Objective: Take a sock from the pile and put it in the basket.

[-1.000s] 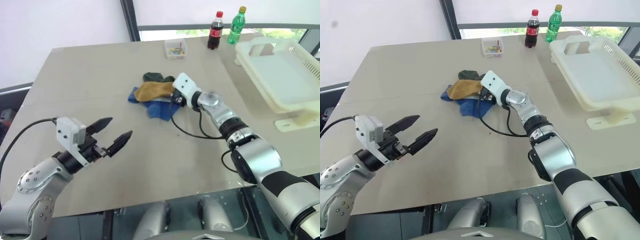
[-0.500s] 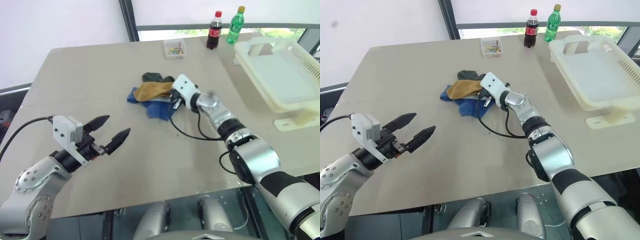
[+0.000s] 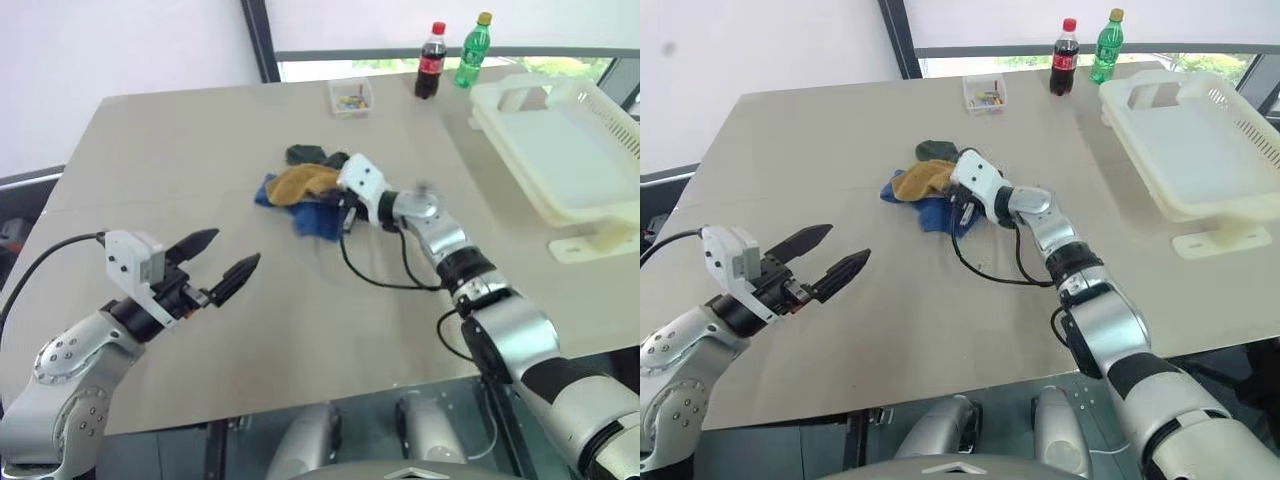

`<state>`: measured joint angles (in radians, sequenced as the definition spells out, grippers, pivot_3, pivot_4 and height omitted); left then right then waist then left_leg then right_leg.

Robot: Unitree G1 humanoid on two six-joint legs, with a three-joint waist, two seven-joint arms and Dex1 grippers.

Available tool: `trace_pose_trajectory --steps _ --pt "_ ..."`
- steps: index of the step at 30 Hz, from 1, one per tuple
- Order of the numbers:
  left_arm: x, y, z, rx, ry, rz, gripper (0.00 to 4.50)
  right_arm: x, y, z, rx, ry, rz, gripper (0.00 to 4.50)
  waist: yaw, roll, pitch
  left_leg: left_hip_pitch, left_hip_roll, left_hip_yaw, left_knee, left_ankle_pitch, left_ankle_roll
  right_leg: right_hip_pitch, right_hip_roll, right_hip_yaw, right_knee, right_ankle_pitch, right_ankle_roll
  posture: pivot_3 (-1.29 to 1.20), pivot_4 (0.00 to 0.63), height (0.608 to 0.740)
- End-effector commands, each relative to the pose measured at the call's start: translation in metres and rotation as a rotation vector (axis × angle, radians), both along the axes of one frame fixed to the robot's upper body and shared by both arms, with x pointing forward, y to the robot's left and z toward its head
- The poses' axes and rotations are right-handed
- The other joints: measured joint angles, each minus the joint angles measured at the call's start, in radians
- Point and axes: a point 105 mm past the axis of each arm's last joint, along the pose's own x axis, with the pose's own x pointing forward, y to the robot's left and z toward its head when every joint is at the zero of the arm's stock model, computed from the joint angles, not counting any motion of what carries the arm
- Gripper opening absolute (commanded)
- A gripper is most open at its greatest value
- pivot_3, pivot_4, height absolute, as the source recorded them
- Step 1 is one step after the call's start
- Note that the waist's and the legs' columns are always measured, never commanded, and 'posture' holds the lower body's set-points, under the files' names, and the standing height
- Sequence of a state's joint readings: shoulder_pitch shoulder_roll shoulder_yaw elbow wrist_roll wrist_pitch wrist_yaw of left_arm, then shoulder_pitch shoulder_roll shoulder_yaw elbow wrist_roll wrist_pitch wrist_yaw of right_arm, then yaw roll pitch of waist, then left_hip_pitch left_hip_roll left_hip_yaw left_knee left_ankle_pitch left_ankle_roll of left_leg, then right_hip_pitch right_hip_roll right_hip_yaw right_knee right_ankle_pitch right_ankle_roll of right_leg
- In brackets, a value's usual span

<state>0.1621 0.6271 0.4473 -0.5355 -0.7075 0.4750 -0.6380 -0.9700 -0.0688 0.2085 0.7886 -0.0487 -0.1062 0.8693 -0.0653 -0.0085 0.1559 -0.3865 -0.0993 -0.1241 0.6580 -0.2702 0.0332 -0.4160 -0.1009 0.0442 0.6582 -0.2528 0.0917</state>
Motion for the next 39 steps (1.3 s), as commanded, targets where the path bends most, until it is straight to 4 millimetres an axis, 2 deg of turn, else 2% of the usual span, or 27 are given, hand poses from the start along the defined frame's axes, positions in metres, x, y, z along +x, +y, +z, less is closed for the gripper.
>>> trace_pose_trajectory --steps 1,6,8,10,13,15,18,25,30,33,35,39 --pt "-0.001 -0.001 0.003 0.006 -0.026 -0.017 4.5 -0.027 -0.001 0.012 -0.015 -0.016 0.12 0.05 0.003 0.0 0.0 0.0 0.0 0.0 0.0 0.0 0.0 0.0 0.0 0.0 0.0 0.0 0.0 0.0 0.15 0.74" --pt "0.004 -0.002 0.0 0.007 -0.016 -0.037 4.5 -0.074 -0.027 -0.016 -0.151 0.081 0.249 0.05 0.02 0.0 0.0 0.0 0.0 0.0 0.0 0.0 0.0 0.0 0.0 0.0 0.0 0.0 0.0 0.0 0.15 0.74" --pt "0.006 -0.003 -0.001 0.006 -0.011 -0.048 4.5 -0.084 -0.039 -0.022 -0.174 0.097 0.25 0.05 0.025 0.0 0.0 0.0 0.0 0.0 0.0 0.0 0.0 0.0 0.0 0.0 0.0 0.0 0.0 0.0 0.15 0.74" --pt "0.01 -0.005 -0.002 0.007 -0.007 -0.061 4.5 -0.074 -0.043 -0.018 -0.162 0.053 0.158 0.05 0.024 0.0 0.0 0.0 0.0 0.0 0.0 0.0 0.0 0.0 -0.001 0.0 0.0 0.0 0.0 0.0 0.15 0.74" --pt "0.015 -0.007 -0.003 0.01 -0.006 -0.08 4.5 -0.05 -0.043 0.0 -0.115 -0.008 0.034 0.05 0.022 0.0 0.0 0.001 0.0 0.001 0.0 0.0 0.0 0.0 -0.001 0.001 0.002 0.0 0.0 0.0 0.15 0.74" --pt "0.017 -0.008 -0.002 0.012 -0.008 -0.092 4.5 -0.033 -0.039 0.015 -0.073 -0.056 -0.042 0.57 0.022 0.0 0.0 0.002 0.0 0.002 0.0 0.001 -0.001 0.0 0.0 0.001 0.004 0.0 0.0 0.0 0.15 0.74" --pt "0.019 -0.009 0.0 0.019 -0.013 -0.1 4.5 -0.01 -0.029 0.023 -0.042 -0.1 -0.131 1.73 0.024 0.0 0.0 0.002 0.001 0.001 0.0 0.001 -0.001 0.0 0.0 0.001 0.003 0.0 0.0 0.0 0.15 0.74" --pt "0.016 -0.004 0.003 0.029 -0.021 -0.086 4.5 0.015 -0.016 0.016 -0.046 -0.12 -0.193 1.73 0.022 0.0 0.0 0.001 0.0 0.001 -0.002 0.001 -0.001 0.0 0.0 0.0 -0.001 0.0 0.0 0.0 0.15 0.74" --pt "0.01 -0.003 0.002 0.027 -0.027 -0.061 4.5 0.028 -0.016 0.001 -0.101 -0.111 -0.225 1.73 0.009 0.0 0.0 0.001 0.001 0.001 -0.005 0.001 -0.002 -0.002 0.0 0.001 -0.001 0.0 -0.001 0.0 0.15 0.74" --pt "0.007 -0.002 0.001 0.026 -0.028 -0.045 4.5 0.03 -0.017 0.002 -0.089 -0.114 -0.22 0.92 0.004 0.0 0.0 0.001 0.0 0.002 -0.005 0.001 -0.001 -0.002 0.0 0.001 -0.001 0.0 -0.001 0.0 0.15 0.74" --pt "0.005 0.0 0.0 0.026 -0.026 -0.037 4.5 0.026 -0.015 0.004 -0.085 -0.119 -0.179 0.03 0.001 0.0 0.0 0.001 0.0 0.002 -0.005 0.001 -0.001 -0.002 0.0 0.001 -0.001 0.0 -0.001 0.0 0.15 0.74" --pt "0.005 -0.004 -0.001 0.023 -0.023 -0.037 4.5 -0.002 -0.01 -0.003 -0.11 -0.078 0.009 0.03 -0.001 0.0 0.0 0.001 0.001 0.001 -0.005 0.001 -0.001 -0.002 0.0 0.001 -0.001 0.0 -0.001 0.0 0.15 0.74"
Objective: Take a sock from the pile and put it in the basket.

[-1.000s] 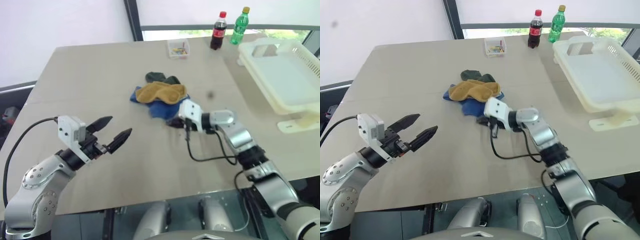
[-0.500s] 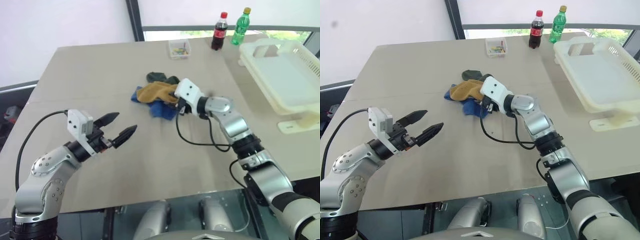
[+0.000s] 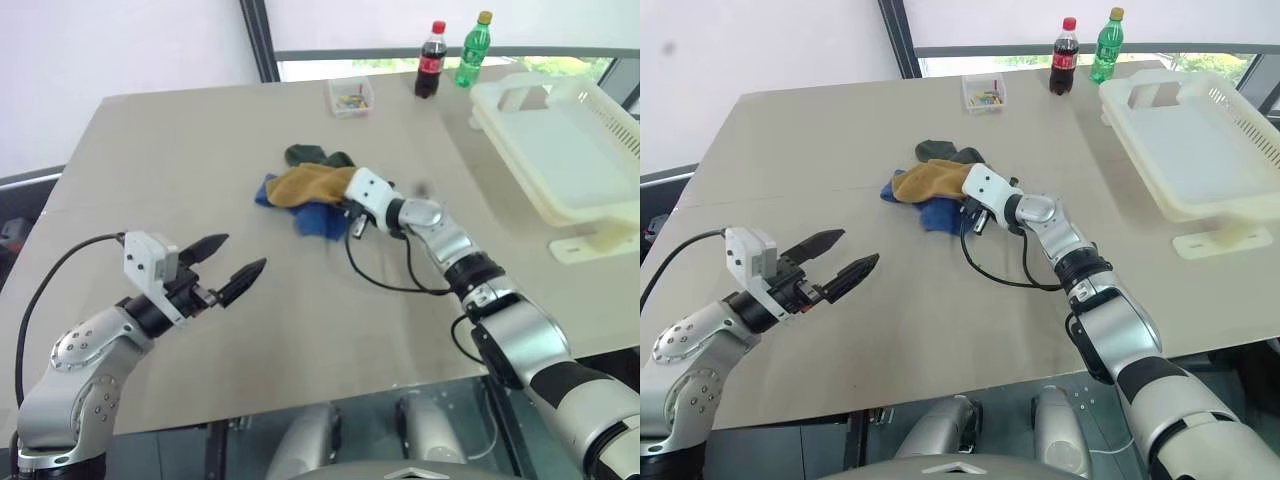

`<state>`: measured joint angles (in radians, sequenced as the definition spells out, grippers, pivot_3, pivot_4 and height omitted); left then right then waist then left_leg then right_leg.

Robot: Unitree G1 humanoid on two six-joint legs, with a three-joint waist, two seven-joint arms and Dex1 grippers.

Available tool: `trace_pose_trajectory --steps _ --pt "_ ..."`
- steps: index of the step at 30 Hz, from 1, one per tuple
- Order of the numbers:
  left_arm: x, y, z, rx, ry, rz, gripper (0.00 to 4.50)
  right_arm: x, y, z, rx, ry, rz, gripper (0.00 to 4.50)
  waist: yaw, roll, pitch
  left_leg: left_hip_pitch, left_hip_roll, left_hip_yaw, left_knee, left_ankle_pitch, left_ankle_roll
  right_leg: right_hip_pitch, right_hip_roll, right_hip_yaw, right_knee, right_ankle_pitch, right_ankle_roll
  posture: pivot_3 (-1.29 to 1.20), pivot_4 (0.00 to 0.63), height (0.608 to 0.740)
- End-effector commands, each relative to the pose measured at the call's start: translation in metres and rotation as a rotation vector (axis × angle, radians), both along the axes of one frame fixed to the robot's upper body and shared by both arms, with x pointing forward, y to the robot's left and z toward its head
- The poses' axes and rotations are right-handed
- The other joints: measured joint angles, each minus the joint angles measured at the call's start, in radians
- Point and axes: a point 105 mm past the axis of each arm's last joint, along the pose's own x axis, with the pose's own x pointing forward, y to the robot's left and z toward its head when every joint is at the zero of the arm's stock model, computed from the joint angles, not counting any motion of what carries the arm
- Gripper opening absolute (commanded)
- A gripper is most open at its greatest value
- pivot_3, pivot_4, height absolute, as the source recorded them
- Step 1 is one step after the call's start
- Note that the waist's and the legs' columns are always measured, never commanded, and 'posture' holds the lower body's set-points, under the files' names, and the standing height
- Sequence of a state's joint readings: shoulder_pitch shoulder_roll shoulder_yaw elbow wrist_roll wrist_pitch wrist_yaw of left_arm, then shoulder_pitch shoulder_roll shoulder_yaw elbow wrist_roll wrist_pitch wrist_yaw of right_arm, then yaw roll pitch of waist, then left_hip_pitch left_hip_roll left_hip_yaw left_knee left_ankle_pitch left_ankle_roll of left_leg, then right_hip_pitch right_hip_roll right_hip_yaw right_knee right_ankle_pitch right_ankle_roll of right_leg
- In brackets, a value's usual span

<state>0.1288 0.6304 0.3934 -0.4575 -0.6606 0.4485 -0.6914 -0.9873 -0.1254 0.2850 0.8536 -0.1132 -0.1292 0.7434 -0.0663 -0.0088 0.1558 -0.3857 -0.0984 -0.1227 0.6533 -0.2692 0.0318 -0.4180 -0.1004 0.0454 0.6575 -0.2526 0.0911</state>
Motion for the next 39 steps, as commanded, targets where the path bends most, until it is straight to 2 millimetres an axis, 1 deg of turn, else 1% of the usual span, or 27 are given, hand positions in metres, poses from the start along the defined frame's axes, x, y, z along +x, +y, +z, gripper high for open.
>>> trace_pose_trajectory --steps 1,2,3,6,9,12,15,17,18,20,23,25,26,27,29,31,32,35,39 --pt "-0.002 -0.003 0.012 0.008 -0.057 0.001 4.5 -0.025 0.008 0.01 0.003 0.008 0.172 0.03 0.001 0.0 0.0 0.0 0.0 0.0 0.0 0.0 0.0 0.0 0.0 0.0 0.0 0.0 0.0 0.0 0.15 0.74" --pt "-0.002 -0.003 0.012 0.007 -0.057 0.0 4.5 -0.031 0.008 0.007 -0.01 0.023 0.205 0.03 0.001 0.0 0.0 0.0 0.0 0.0 0.0 0.0 0.0 0.0 0.0 0.0 0.0 0.0 0.0 0.0 0.15 0.74" --pt "-0.001 -0.003 0.012 0.007 -0.056 -0.003 4.5 -0.042 0.005 0.003 -0.032 0.057 0.254 0.03 0.002 0.0 0.0 0.0 0.0 0.0 0.0 0.0 0.0 0.0 0.0 0.0 0.0 0.0 0.0 0.0 0.15 0.74" --pt "0.002 -0.003 0.012 0.008 -0.052 -0.014 4.5 -0.071 -0.008 -0.01 -0.112 0.135 0.372 0.03 0.009 0.0 0.0 0.0 0.0 0.0 0.0 0.0 0.0 0.0 0.0 -0.001 0.0 0.0 0.0 0.0 0.15 0.74" --pt "0.005 -0.004 0.013 0.007 -0.051 -0.026 4.5 -0.087 -0.024 -0.018 -0.182 0.185 0.416 0.03 0.021 0.0 0.0 0.0 0.0 0.0 0.001 0.0 0.0 0.0 -0.001 -0.001 0.0 0.0 0.0 0.0 0.15 0.74" --pt "0.007 -0.005 0.011 0.006 -0.042 -0.046 4.5 -0.102 -0.05 -0.029 -0.269 0.245 0.42 0.03 0.026 0.0 0.0 0.0 0.0 0.0 0.001 0.0 0.0 0.0 -0.001 -0.001 0.0 0.0 0.0 0.0 0.15 0.74" --pt "0.007 -0.009 0.007 0.006 -0.016 -0.074 4.5 -0.125 -0.084 -0.041 -0.378 0.314 0.435 0.03 0.035 0.0 0.0 -0.001 0.0 -0.001 0.001 0.0 0.0 0.001 -0.001 -0.002 -0.001 0.0 0.0 0.0 0.15 0.74" --pt "0.007 -0.012 0.004 0.003 0.006 -0.094 4.5 -0.138 -0.099 -0.045 -0.423 0.339 0.444 0.03 0.041 -0.001 -0.001 -0.001 -0.001 -0.001 0.001 0.0 0.001 0.001 -0.002 -0.002 -0.002 0.0 0.0 0.0 0.15 0.74" --pt "0.007 -0.014 0.0 0.003 0.03 -0.107 4.5 -0.142 -0.106 -0.046 -0.444 0.335 0.436 0.03 0.042 -0.001 -0.001 -0.001 -0.001 -0.001 0.001 -0.001 0.001 0.002 -0.002 -0.001 -0.003 0.0 0.0 0.0 0.15 0.74" --pt "0.005 -0.018 -0.007 -0.01 0.09 -0.144 4.5 -0.139 -0.113 -0.046 -0.469 0.257 0.386 0.03 0.047 -0.001 -0.001 0.0 0.0 -0.001 0.0 -0.001 0.001 0.003 -0.002 -0.002 -0.002 0.0 0.0 0.0 0.15 0.74" --pt "-0.001 -0.029 -0.015 -0.055 0.17 -0.214 4.5 -0.128 -0.116 -0.042 -0.439 0.217 0.297 0.03 0.049 -0.001 -0.001 0.001 0.0 0.0 0.001 0.0 0.001 0.003 -0.002 -0.001 -0.001 0.0 0.0 0.0 0.15 0.74" --pt "-0.005 -0.038 -0.021 -0.062 0.221 -0.265 4.5 -0.124 -0.118 -0.04 -0.421 0.199 0.269 0.59 0.052 -0.002 -0.001 0.001 0.0 0.0 0.001 0.0 0.001 0.003 -0.002 -0.002 -0.001 0.0 0.0 0.0 0.15 0.74" --pt "-0.007 -0.042 -0.025 -0.058 0.248 -0.288 4.5 -0.122 -0.117 -0.038 -0.409 0.178 0.254 0.8 0.053 -0.002 -0.001 0.002 0.0 0.0 0.001 0.0 0.001 0.004 -0.002 -0.001 0.0 0.0 0.0 0.0 0.15 0.74" --pt "-0.008 -0.047 -0.03 -0.041 0.27 -0.309 4.5 -0.122 -0.116 -0.034 -0.389 0.15 0.24 1.27 0.055 -0.002 -0.001 0.002 0.0 0.0 0.001 0.0 0.001 0.004 -0.002 -0.002 0.0 0.0 0.0 0.0 0.15 0.74" --pt "-0.008 -0.053 -0.035 -0.024 0.292 -0.339 4.5 -0.128 -0.116 -0.025 -0.343 0.14 0.232 2.13 0.057 -0.002 -0.001 0.002 -0.001 -0.001 0.001 0.0 0.0 0.004 -0.002 -0.002 0.0 0.0 0.0 0.0 0.15 0.74" --pt "-0.004 -0.056 -0.04 -0.019 0.324 -0.337 4.5 -0.135 -0.118 -0.014 -0.283 0.137 0.217 2.13 0.06 -0.002 0.0 0.001 -0.001 -0.002 0.001 0.0 0.0 0.004 -0.002 -0.003 0.0 0.0 0.0 0.0 0.15 0.74" --pt "-0.001 -0.059 -0.042 -0.015 0.334 -0.341 4.5 -0.141 -0.123 -0.006 -0.242 0.138 0.201 2.13 0.066 -0.002 0.0 0.0 -0.001 -0.002 0.001 0.0 0.001 0.004 -0.003 -0.003 -0.001 0.0 0.0 0.0 0.15 0.74" --pt "0.009 -0.063 -0.051 0.021 0.369 -0.333 4.5 -0.156 -0.131 0.011 -0.158 0.141 0.16 2.13 0.071 -0.002 0.0 -0.001 -0.001 -0.003 0.001 0.0 0.001 0.004 -0.003 -0.003 -0.002 0.0 0.0 0.0 0.15 0.74" --pt "0.022 -0.066 -0.064 0.051 0.417 -0.316 4.5 -0.163 -0.135 0.018 -0.089 0.134 0.079 2.13 0.072 -0.002 0.0 0.0 -0.001 -0.003 0.001 0.0 0.001 0.005 -0.003 -0.003 -0.001 0.0 0.0 0.0 0.15 0.74"
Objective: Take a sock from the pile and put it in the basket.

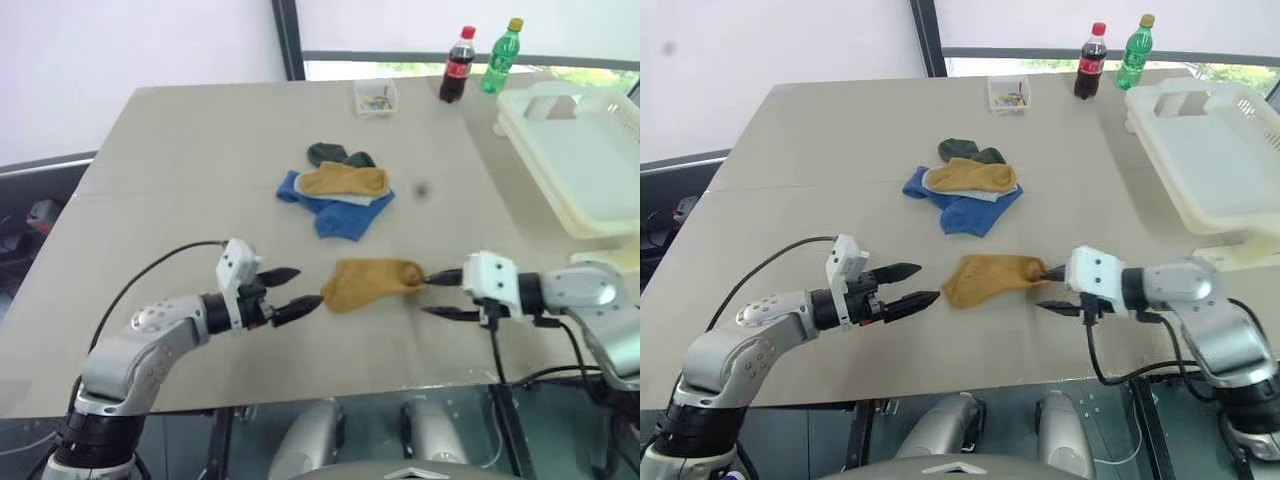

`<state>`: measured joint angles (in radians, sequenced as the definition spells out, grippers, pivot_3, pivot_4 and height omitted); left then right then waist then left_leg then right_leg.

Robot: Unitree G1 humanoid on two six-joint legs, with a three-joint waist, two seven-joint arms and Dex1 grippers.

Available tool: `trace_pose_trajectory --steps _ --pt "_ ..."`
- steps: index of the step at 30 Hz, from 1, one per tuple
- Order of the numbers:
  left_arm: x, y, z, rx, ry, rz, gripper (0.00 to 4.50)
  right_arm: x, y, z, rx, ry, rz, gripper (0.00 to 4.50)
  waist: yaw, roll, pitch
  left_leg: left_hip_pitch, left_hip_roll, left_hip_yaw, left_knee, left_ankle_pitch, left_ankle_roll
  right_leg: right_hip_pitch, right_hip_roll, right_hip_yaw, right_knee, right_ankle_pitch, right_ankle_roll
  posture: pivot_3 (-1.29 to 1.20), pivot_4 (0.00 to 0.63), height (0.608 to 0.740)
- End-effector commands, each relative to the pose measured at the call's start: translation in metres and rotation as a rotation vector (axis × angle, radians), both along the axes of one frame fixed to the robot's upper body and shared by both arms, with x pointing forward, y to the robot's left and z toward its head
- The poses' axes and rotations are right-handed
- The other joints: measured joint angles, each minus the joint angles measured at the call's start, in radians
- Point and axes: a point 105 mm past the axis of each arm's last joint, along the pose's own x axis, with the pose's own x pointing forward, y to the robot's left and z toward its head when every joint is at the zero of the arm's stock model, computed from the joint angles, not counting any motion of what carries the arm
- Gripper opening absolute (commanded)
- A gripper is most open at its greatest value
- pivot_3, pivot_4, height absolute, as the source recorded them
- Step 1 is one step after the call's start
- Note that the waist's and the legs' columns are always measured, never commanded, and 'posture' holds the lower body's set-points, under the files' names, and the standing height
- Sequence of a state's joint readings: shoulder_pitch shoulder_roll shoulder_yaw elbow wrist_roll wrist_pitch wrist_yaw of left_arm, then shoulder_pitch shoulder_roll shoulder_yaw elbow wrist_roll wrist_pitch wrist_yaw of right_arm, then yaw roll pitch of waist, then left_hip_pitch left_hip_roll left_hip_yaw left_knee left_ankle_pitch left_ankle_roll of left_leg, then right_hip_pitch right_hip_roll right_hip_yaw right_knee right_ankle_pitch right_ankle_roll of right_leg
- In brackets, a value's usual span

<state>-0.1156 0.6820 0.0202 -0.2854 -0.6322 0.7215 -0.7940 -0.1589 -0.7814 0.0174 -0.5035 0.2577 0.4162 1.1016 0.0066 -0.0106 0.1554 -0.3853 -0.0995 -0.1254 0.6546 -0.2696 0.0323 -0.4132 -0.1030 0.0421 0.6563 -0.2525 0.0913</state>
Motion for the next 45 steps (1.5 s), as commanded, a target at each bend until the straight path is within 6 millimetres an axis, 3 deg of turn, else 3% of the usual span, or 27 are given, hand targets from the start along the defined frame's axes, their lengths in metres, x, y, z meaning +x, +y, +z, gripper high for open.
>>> trace_pose_trajectory --steps 1,6,7,9,13,14,15,18,31,36,40,43,45 --pt "0.009 -0.006 -0.006 0.022 0.015 -0.004 4.5 -0.006 0.001 0.014 0.06 -0.043 -0.05 2.13 0.001 0.0 0.0 0.0 0.0 0.0 0.0 0.0 0.0 0.0 0.0 0.0 0.0 0.0 0.0 0.0 0.15 0.74" --pt "0.02 -0.027 -0.016 0.01 0.047 -0.038 4.5 -0.008 -0.003 0.015 0.078 -0.058 -0.134 2.13 0.009 0.0 0.0 0.001 -0.001 0.0 0.001 0.0 0.0 0.002 -0.001 0.0 0.0 0.0 0.0 0.0 0.15 0.74" --pt "0.021 -0.032 -0.017 0.007 0.051 -0.053 4.26 -0.008 -0.004 0.014 0.077 -0.059 -0.143 2.16 0.01 -0.001 -0.001 0.001 -0.001 0.0 0.001 0.0 0.0 0.002 -0.001 0.0 0.001 0.0 0.0 0.0 0.15 0.74" --pt "0.021 -0.039 -0.021 0.0 0.074 -0.081 3.64 -0.009 -0.006 0.014 0.073 -0.065 -0.164 2.17 0.009 -0.001 -0.001 0.001 -0.001 0.0 0.002 0.0 0.0 0.002 -0.001 -0.001 0.001 0.0 0.0 0.0 0.15 0.74" --pt "0.025 -0.046 -0.019 -0.053 0.099 -0.08 1.72 -0.01 -0.012 0.013 0.062 -0.08 -0.204 2.17 0.008 -0.001 -0.001 0.001 -0.001 0.0 0.002 0.0 0.0 0.002 -0.001 0.0 0.001 0.0 0.0 0.0 0.15 0.74" --pt "0.026 -0.045 -0.017 -0.073 0.102 -0.072 1.59 -0.01 -0.013 0.013 0.063 -0.084 -0.212 2.17 0.008 -0.001 -0.001 0.001 -0.001 0.0 0.002 0.0 0.0 0.002 0.0 0.0 0.001 0.0 0.0 0.0 0.15 0.74" --pt "0.028 -0.043 -0.013 -0.106 0.106 -0.064 0.99 -0.011 -0.015 0.012 0.061 -0.086 -0.219 2.17 0.008 -0.001 -0.001 0.001 -0.001 0.0 0.002 0.0 0.0 0.002 0.0 0.0 0.001 0.0 0.0 0.0 0.15 0.74" --pt "0.027 -0.036 -0.004 -0.166 0.122 -0.057 0.03 -0.013 -0.019 0.01 0.049 -0.09 -0.231 2.17 0.007 -0.001 0.0 0.0 -0.001 0.0 0.002 0.0 0.0 0.002 0.0 -0.001 0.001 0.0 0.0 0.0 0.15 0.74" --pt "0.006 -0.017 0.007 -0.109 0.052 -0.157 0.03 -0.007 -0.014 -0.002 0.042 -0.1 -0.192 2.17 0.004 -0.002 0.0 0.0 0.0 0.0 0.003 0.0 0.0 0.002 0.0 -0.001 0.001 0.0 0.0 0.0 0.15 0.74" --pt "-0.004 0.018 0.025 -0.076 0.026 -0.192 0.03 -0.004 -0.009 -0.003 0.053 -0.102 -0.173 2.17 -0.002 -0.002 0.0 0.0 0.0 0.0 0.003 0.0 0.0 0.001 0.0 0.0 0.001 0.0 0.0 0.0 0.15 0.74" --pt "-0.012 0.067 0.05 0.044 -0.018 -0.237 0.03 0.0 -0.005 -0.003 0.072 -0.105 -0.168 2.17 -0.005 -0.002 0.001 0.0 0.0 0.0 0.003 0.0 0.0 0.001 0.0 -0.001 0.001 0.0 0.0 0.0 0.15 0.74" --pt "-0.023 0.095 0.099 0.096 -0.032 -0.305 0.03 0.002 -0.003 -0.003 0.083 -0.104 -0.165 2.17 -0.013 -0.003 0.003 0.0 0.0 -0.001 0.002 0.0 0.0 0.0 0.001 -0.001 0.0 0.0 0.0 0.0 0.15 0.74" --pt "-0.027 0.102 0.135 0.131 -0.044 -0.338 0.03 0.003 -0.003 -0.003 0.093 -0.102 -0.164 2.17 -0.01 -0.005 0.004 -0.001 -0.001 -0.002 0.002 0.0 0.0 0.0 0.0 -0.004 0.0 0.0 0.0 0.0 0.15 0.74"
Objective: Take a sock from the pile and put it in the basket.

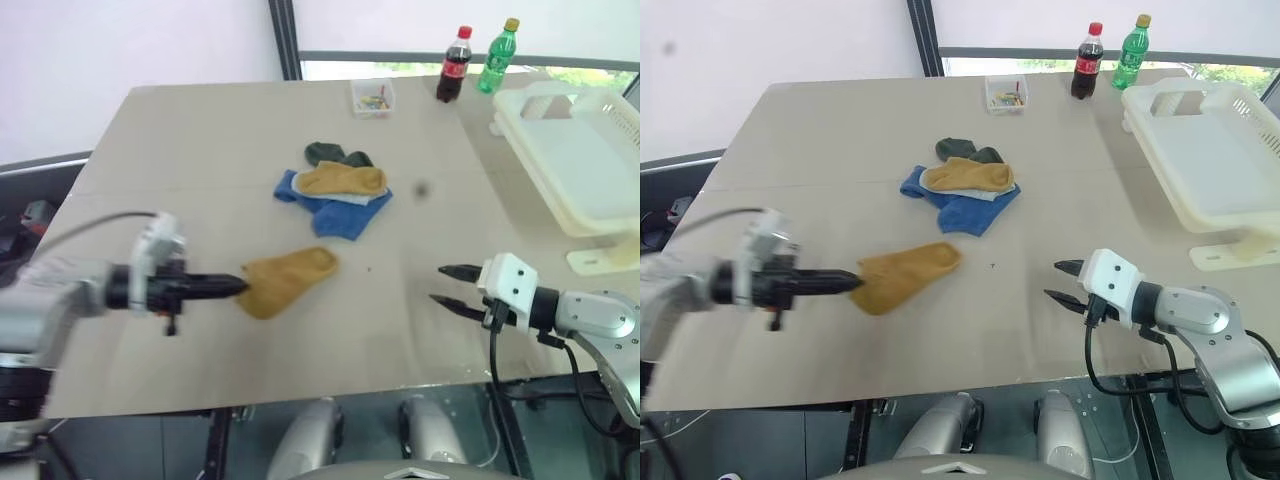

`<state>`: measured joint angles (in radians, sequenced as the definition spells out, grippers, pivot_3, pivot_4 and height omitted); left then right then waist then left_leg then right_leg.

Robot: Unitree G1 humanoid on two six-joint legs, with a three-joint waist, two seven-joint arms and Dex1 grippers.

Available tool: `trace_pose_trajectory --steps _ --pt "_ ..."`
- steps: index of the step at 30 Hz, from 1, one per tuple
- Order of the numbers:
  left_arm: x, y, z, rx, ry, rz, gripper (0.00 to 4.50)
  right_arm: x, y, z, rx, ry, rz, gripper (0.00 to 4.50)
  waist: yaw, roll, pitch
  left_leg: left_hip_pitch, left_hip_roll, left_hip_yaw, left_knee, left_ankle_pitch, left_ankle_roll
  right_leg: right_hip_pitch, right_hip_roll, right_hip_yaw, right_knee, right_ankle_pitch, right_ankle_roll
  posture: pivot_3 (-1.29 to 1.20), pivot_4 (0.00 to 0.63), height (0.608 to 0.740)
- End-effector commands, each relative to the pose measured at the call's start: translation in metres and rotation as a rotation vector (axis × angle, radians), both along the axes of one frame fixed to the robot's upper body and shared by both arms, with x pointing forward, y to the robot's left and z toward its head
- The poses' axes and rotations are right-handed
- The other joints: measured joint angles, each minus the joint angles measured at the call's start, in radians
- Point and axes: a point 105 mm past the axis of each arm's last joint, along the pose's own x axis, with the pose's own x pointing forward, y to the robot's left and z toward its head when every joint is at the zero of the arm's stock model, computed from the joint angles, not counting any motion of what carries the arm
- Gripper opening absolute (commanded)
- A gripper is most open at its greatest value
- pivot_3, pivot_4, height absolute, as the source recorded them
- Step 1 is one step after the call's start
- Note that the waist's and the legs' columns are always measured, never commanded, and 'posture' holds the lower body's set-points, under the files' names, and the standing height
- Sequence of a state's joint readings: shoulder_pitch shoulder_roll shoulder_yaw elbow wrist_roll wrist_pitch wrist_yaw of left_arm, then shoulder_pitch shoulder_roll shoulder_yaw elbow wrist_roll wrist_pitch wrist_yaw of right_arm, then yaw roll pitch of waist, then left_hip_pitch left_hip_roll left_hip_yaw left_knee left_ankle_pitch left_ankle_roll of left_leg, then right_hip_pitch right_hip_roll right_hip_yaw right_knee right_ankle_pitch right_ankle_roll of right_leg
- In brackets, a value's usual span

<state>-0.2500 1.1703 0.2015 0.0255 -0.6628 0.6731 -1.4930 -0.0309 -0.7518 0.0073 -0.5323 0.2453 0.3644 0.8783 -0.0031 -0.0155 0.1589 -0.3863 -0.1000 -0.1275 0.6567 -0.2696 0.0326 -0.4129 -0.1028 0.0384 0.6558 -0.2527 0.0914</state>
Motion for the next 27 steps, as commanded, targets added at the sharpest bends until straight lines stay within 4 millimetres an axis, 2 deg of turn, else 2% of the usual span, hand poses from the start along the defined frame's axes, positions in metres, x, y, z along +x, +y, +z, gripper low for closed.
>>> trace_pose_trajectory --steps 1,2,4,7,9,12,15,17,20,22,25,26,27 --pt "-0.008 0.004 0.058 0.009 -0.068 -0.081 0.03 0.0 0.005 0.008 0.023 -0.04 0.021 2.17 0.0 -0.002 0.001 0.0 0.0 -0.001 0.0 0.0 0.0 0.0 0.0 -0.001 0.0 0.0 0.0 0.0 0.15 0.74" --pt "-0.007 0.001 0.07 0.034 -0.08 -0.101 0.03 0.001 0.006 0.009 0.031 -0.039 0.02 2.17 -0.001 -0.003 0.002 0.0 0.0 -0.001 0.0 0.0 0.0 0.0 0.0 -0.001 0.0 0.0 0.0 0.0 0.15 0.74" --pt "-0.002 -0.009 0.08 0.076 -0.102 -0.149 0.03 0.003 0.007 0.009 0.039 -0.039 0.019 2.17 -0.004 -0.003 0.002 -0.001 0.0 -0.001 0.0 0.0 0.0 0.0 0.0 -0.001 -0.001 0.0 0.0 0.0 0.15 0.74" --pt "0.019 -0.041 0.071 0.076 -0.091 -0.261 0.03 0.008 0.008 0.01 0.044 -0.044 0.013 2.17 -0.004 0.0 0.002 0.0 -0.001 0.0 0.0 0.0 0.0 0.001 -0.001 0.0 0.001 0.0 0.001 0.0 0.15 0.74" --pt "0.027 -0.071 0.047 0.089 -0.031 -0.374 0.03 0.011 0.008 0.012 0.044 -0.054 0.0 2.17 -0.005 0.0 0.002 0.001 -0.002 -0.001 0.002 0.0 0.0 0.002 0.0 -0.002 0.003 0.0 0.001 0.0 0.15 0.74" --pt "0.037 -0.114 -0.002 0.096 0.07 -0.506 0.03 0.009 0.005 0.014 0.046 -0.064 -0.032 2.17 -0.01 0.0 0.003 -0.003 0.0 0.0 0.008 0.0 0.0 0.0 0.002 0.0 0.006 0.0 0.001 0.0 0.15 0.74" --pt "0.049 -0.152 -0.047 0.115 0.104 -0.535 0.03 0.002 0.0 0.015 0.036 -0.068 -0.075 2.17 -0.01 -0.001 0.004 -0.01 -0.001 -0.002 0.013 0.0 0.001 -0.003 0.003 -0.001 0.005 0.0 0.001 0.0 0.15 0.74" --pt "0.057 -0.182 -0.063 0.092 0.084 -0.531 0.03 -0.004 -0.005 0.015 0.031 -0.067 -0.11 2.17 -0.01 -0.003 0.004 -0.012 -0.002 -0.003 0.015 -0.001 0.001 -0.005 0.002 -0.002 0.005 0.0 0.001 0.0 0.15 0.74" --pt "0.064 -0.223 -0.057 -0.04 0.053 -0.52 0.03 -0.011 -0.008 0.016 0.047 -0.063 -0.162 2.17 -0.012 -0.003 0.005 -0.014 -0.001 -0.003 0.014 0.0 0.001 -0.006 0.002 -0.001 0.006 0.0 0.001 0.0 0.15 0.74" --pt "0.062 -0.235 -0.052 -0.099 0.047 -0.526 0.03 -0.015 -0.009 0.017 0.058 -0.058 -0.193 2.17 -0.01 -0.003 0.005 -0.013 -0.001 -0.003 0.014 0.0 0.001 -0.006 0.002 -0.001 0.006 0.0 0.001 0.0 0.15 0.74" --pt "0.054 -0.236 -0.042 -0.184 0.027 -0.528 0.96 -0.02 -0.008 0.017 0.084 -0.038 -0.221 2.17 -0.015 -0.003 0.005 -0.012 -0.001 -0.002 0.014 0.0 0.001 -0.006 0.002 0.0 0.007 0.0 0.001 0.0 0.15 0.74" --pt "0.053 -0.232 -0.037 -0.211 0.002 -0.511 1.43 -0.022 -0.007 0.017 0.092 -0.03 -0.228 2.17 -0.016 -0.002 0.004 -0.011 -0.001 -0.002 0.014 0.0 0.001 -0.006 0.002 0.001 0.008 0.0 0.001 0.0 0.15 0.74" --pt "0.051 -0.228 -0.031 -0.244 -0.011 -0.494 1.43 -0.023 -0.005 0.017 0.1 -0.022 -0.232 2.17 -0.016 -0.002 0.004 -0.01 0.0 -0.002 0.014 0.0 0.001 -0.006 0.002 0.001 0.008 0.0 0.001 0.0 0.15 0.74"
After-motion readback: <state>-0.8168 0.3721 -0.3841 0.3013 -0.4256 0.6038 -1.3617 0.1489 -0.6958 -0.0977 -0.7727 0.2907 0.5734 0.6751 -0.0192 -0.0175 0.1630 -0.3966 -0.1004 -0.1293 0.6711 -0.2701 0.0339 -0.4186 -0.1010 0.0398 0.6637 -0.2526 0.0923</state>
